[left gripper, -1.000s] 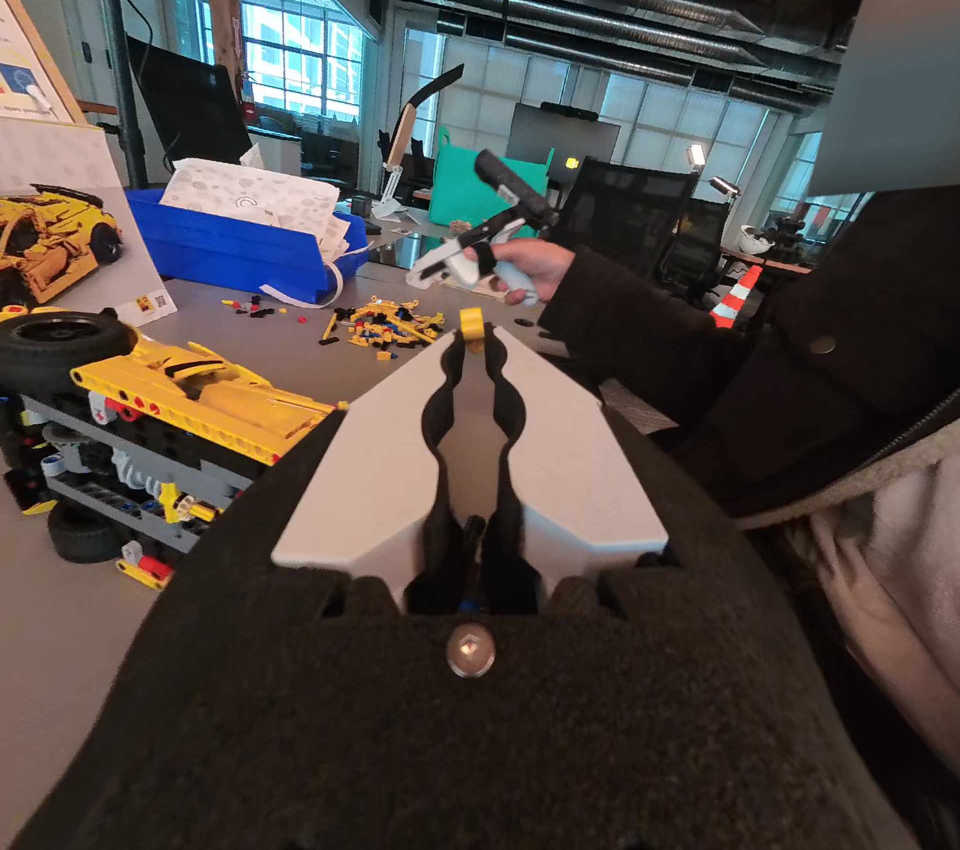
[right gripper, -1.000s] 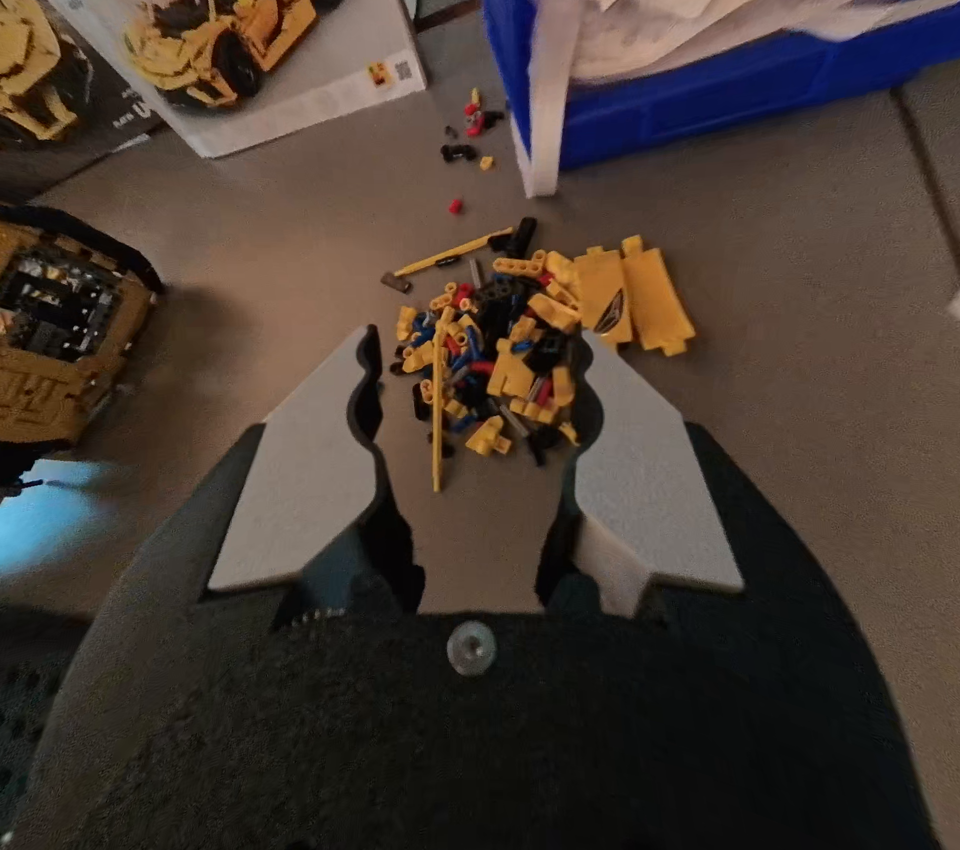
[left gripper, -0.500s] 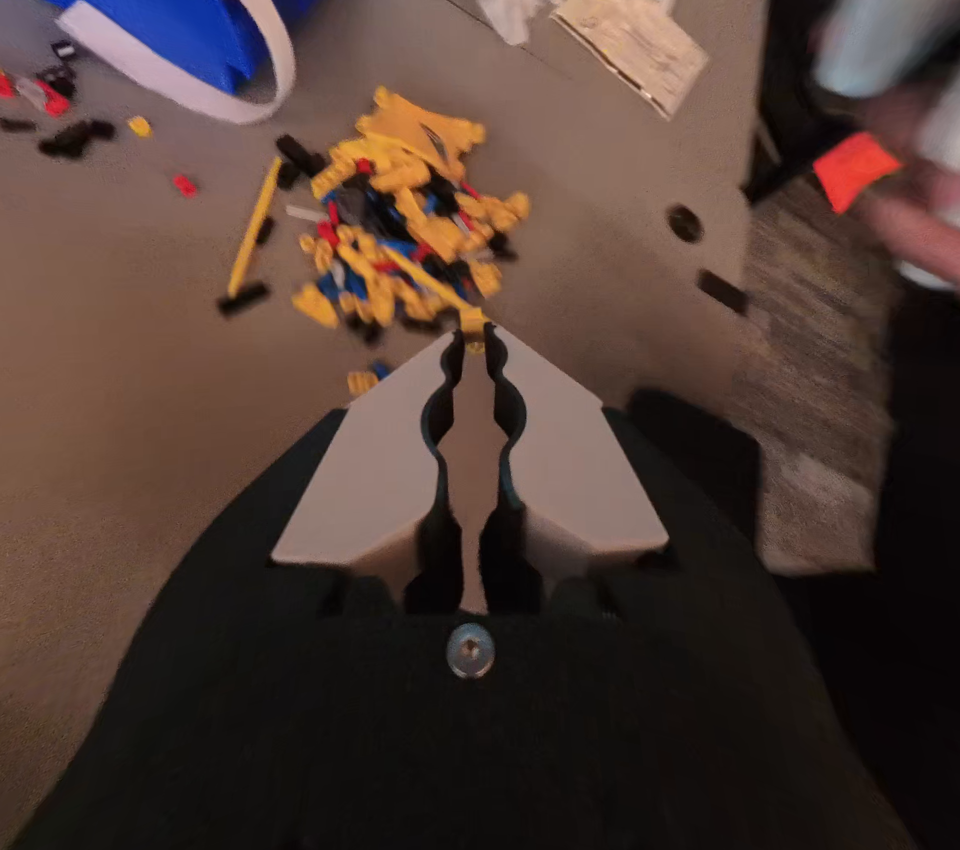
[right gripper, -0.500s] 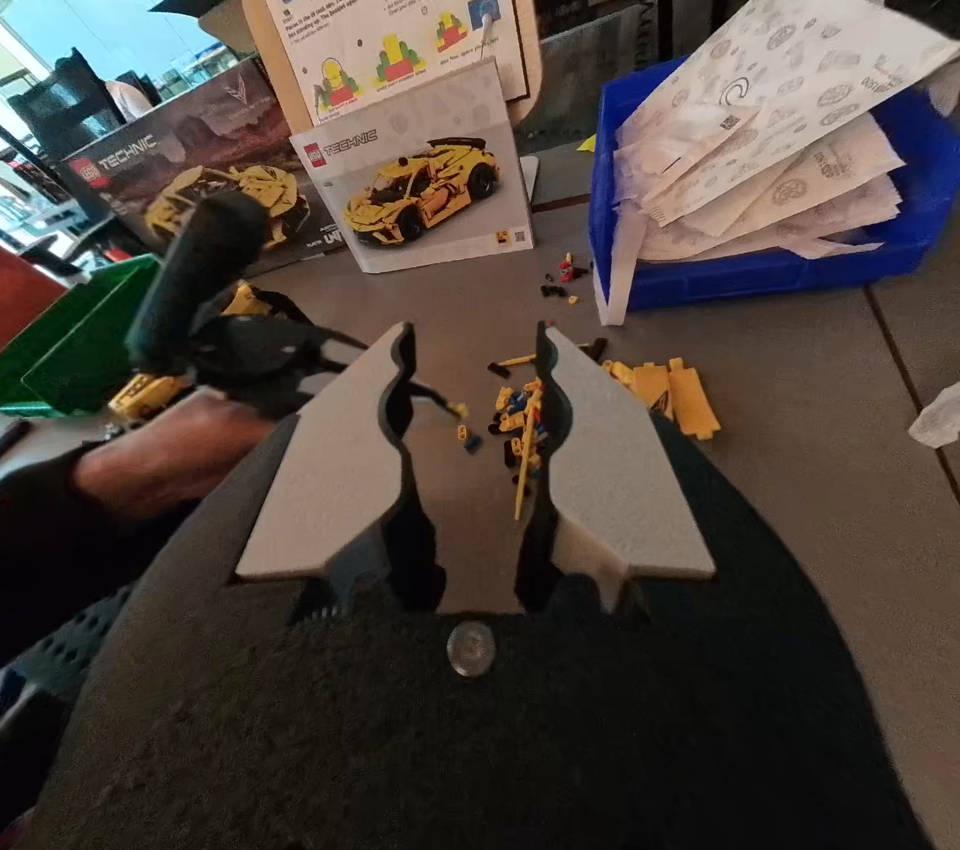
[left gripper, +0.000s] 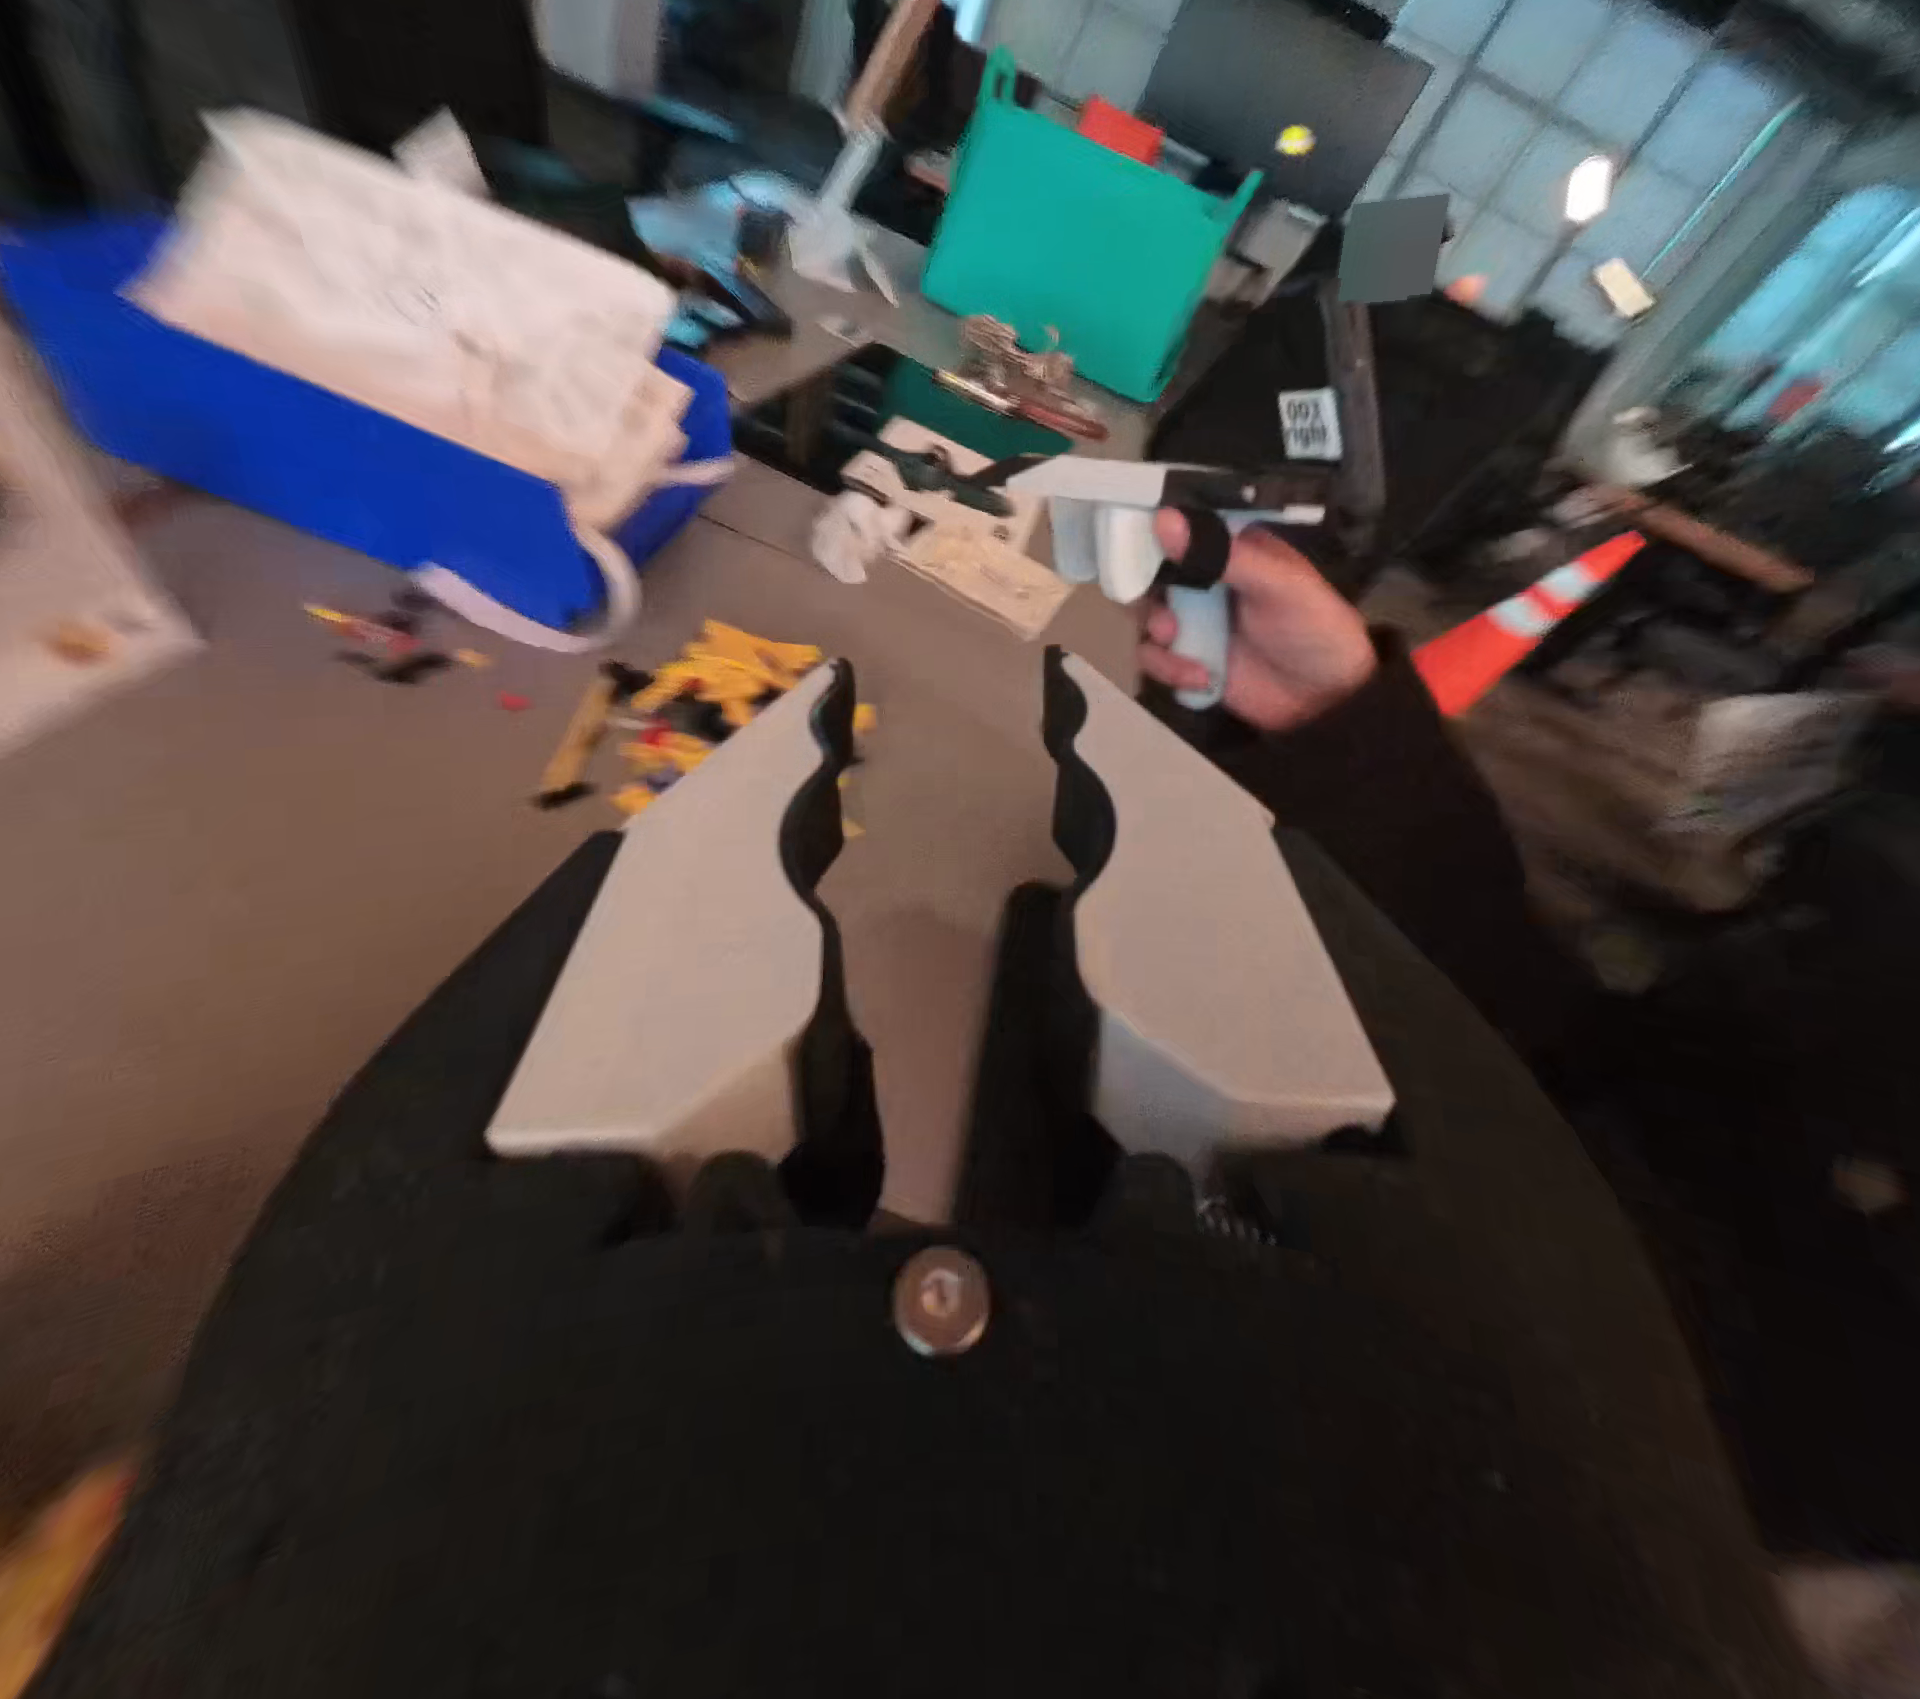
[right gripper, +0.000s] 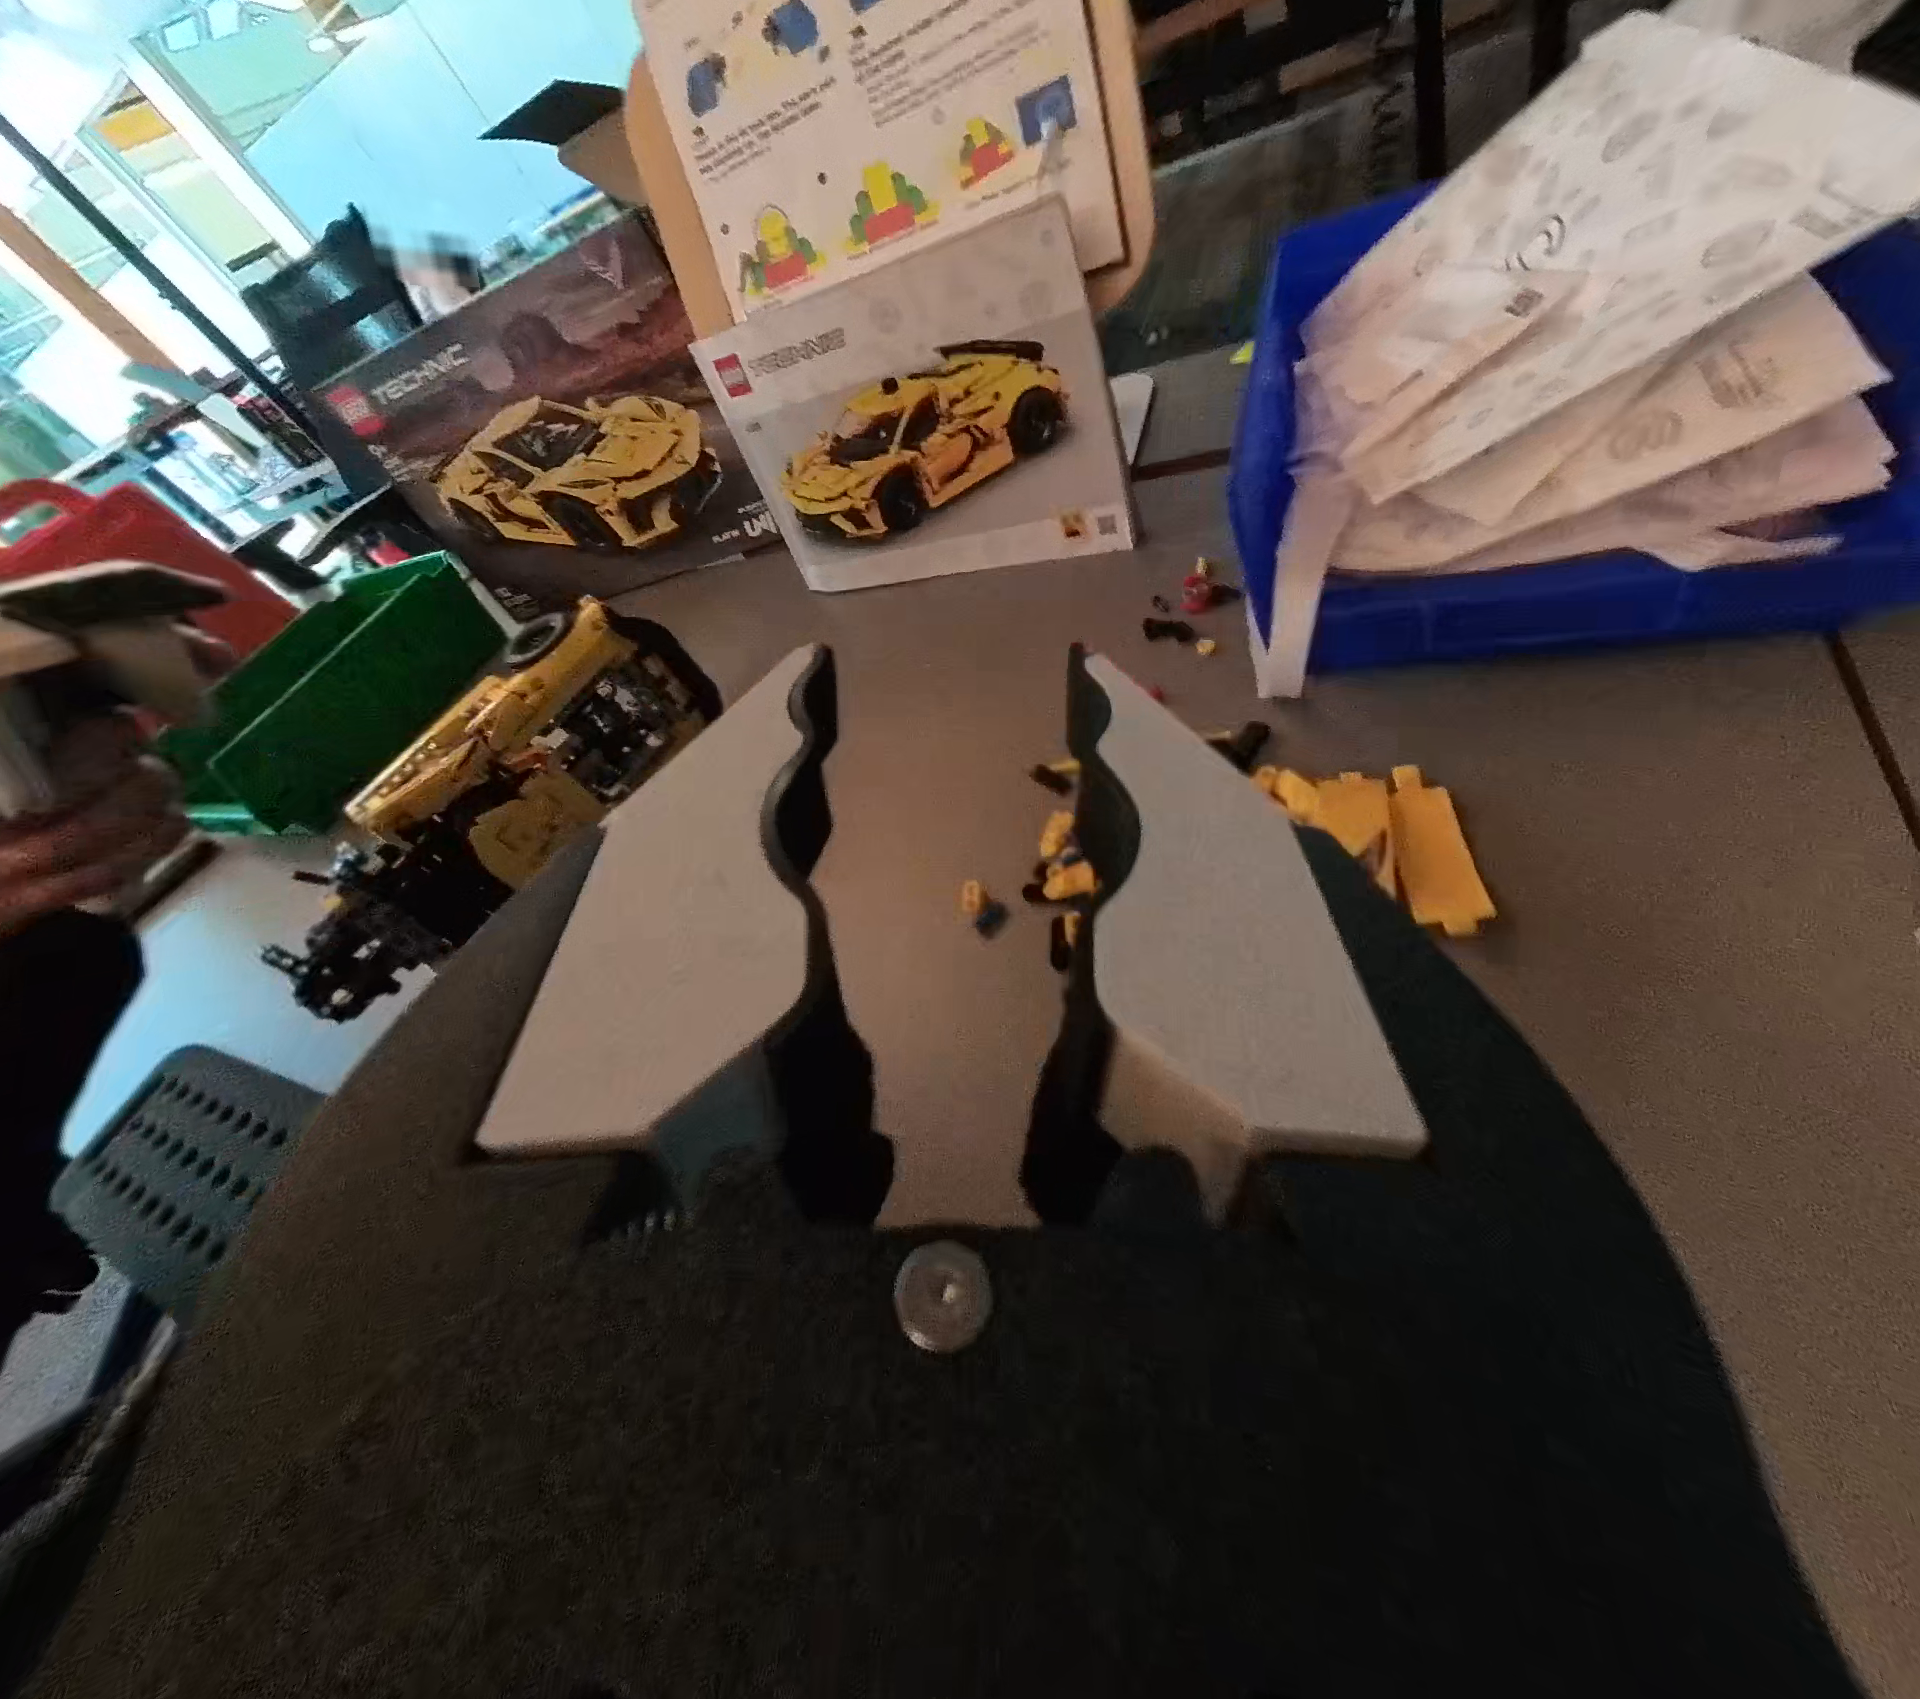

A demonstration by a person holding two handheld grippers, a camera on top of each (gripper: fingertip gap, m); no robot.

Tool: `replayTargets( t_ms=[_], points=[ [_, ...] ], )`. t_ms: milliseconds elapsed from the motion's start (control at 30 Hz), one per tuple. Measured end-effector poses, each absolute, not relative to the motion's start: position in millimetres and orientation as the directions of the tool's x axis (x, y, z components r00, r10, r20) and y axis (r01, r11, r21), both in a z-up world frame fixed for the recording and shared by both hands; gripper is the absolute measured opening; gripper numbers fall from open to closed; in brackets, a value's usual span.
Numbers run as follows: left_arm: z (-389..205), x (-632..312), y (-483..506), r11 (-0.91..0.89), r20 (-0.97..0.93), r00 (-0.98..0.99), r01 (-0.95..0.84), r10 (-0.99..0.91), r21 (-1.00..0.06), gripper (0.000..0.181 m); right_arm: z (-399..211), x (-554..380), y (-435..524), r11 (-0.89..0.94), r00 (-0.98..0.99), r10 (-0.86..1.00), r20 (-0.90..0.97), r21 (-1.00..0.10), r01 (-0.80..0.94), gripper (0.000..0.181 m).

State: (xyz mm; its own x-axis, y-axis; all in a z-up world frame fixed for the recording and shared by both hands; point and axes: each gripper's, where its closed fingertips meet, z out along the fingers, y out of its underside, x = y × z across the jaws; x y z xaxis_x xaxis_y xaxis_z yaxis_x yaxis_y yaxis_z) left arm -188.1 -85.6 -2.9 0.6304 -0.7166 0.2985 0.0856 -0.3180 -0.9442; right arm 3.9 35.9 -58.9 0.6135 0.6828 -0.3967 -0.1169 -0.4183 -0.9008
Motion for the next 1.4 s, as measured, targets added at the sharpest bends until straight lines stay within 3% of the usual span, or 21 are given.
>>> replayTargets(
  t_ms=[133,267,400,500,600,700,833,1000,1167,1233,1300,1400],
  points=[
    [8,-325,-143,-0.03,-0.019,0.898,-0.036,-0.439,-0.999,0.035,-21,-59,3,-0.209,0.447,0.856,-0.262,-0.964,-0.165,0.043],
    [-57,-426,-183,-0.212,0.101,0.977,0.06,-0.188,-0.975,0.035,-35,-160,-49,-0.142,0.217,0.96,-0.18,-0.974,-0.179,0.034],
    [-110,-403,-207,-0.298,0.224,0.945,0.148,-0.238,-0.943,0.034,-107,-265,-119,-0.119,-0.01,0.993,-0.12,-0.992,0.051,0.037],
    [-133,-375,-205,-0.26,0.129,0.951,0.054,-0.281,-0.964,0.034,-133,-310,-166,-0.062,-0.13,0.989,-0.073,-0.994,0.09,0.037],
    [-149,-350,-205,-0.281,0.056,0.939,-0.045,-0.341,-0.959,0.035,-142,-331,-171,0.109,-0.068,0.992,0.102,-0.988,0.105,0.037],
    [-151,-331,-208,-0.268,0.136,0.896,0.019,-0.423,-0.963,0.035,-146,-334,-156,0.215,0.052,0.973,0.223,-0.968,0.129,0.032],
    [-159,-334,-204,-0.287,0.177,0.892,0.056,-0.417,-0.956,0.034,-140,-331,-138,0.171,0.134,0.974,0.184,-0.98,0.106,0.026],
    [-162,-341,-198,-0.258,0.026,0.933,-0.072,-0.358,-0.964,0.032,-145,-343,-134,0.166,0.109,0.977,0.182,-0.976,0.143,0.024],
    [-168,-351,-197,-0.274,-0.085,0.948,-0.173,-0.306,-0.946,0.035,-156,-347,-143,0.044,0.029,0.998,0.05,-0.983,0.18,0.019],
    [-169,-361,-197,-0.289,-0.094,0.955,-0.178,-0.282,-0.941,0.037,-155,-348,-149,0.028,0.004,1.0,0.029,-0.983,0.183,0.027],
    [-169,-376,-198,-0.296,-0.127,0.962,-0.198,-0.244,-0.934,0.035,-157,-348,-163,0.085,-0.074,0.995,0.073,-0.981,0.172,0.005],
    [-171,-389,-199,-0.309,-0.123,0.965,-0.192,-0.23,-0.932,0.029,-163,-349,-157,0.159,-0.015,0.987,0.159,-0.966,0.203,0.012]
  ],
)
